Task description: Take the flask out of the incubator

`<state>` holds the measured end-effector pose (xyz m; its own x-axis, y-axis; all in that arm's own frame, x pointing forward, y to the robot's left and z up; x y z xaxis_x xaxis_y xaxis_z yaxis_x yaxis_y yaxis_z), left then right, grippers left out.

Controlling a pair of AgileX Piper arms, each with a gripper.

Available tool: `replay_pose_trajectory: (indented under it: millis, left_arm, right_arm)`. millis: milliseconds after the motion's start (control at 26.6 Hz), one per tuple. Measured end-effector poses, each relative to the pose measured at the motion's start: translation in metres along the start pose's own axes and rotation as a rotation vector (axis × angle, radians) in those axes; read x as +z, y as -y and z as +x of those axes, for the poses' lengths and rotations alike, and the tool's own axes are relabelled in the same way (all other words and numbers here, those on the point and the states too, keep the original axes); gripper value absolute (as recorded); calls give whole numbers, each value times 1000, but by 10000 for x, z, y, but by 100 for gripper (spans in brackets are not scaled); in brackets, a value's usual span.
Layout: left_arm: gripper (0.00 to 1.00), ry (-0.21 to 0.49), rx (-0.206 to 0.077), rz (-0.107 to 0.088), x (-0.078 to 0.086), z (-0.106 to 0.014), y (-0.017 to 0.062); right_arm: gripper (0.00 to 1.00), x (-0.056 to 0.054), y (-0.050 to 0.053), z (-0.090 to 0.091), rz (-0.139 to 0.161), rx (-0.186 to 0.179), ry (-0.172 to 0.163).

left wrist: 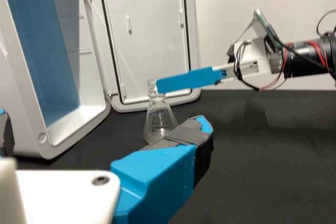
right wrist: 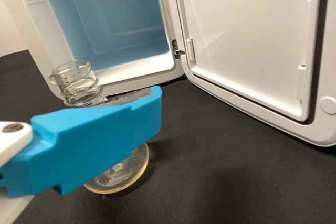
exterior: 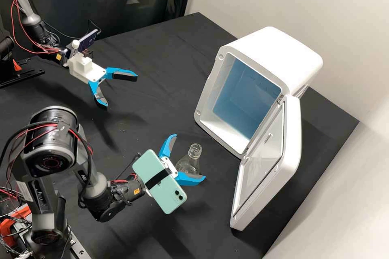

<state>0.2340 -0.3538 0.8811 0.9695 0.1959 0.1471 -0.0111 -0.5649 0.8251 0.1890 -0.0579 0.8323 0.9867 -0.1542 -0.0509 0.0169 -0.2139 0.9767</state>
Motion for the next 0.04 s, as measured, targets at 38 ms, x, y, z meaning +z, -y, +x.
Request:
replay_pose_trajectory:
  millis: [38]
  left_arm:
    - [100, 0, 2, -3, 1, -1, -4]
  right_arm:
    - [100, 0, 0, 0, 0, 0, 0]
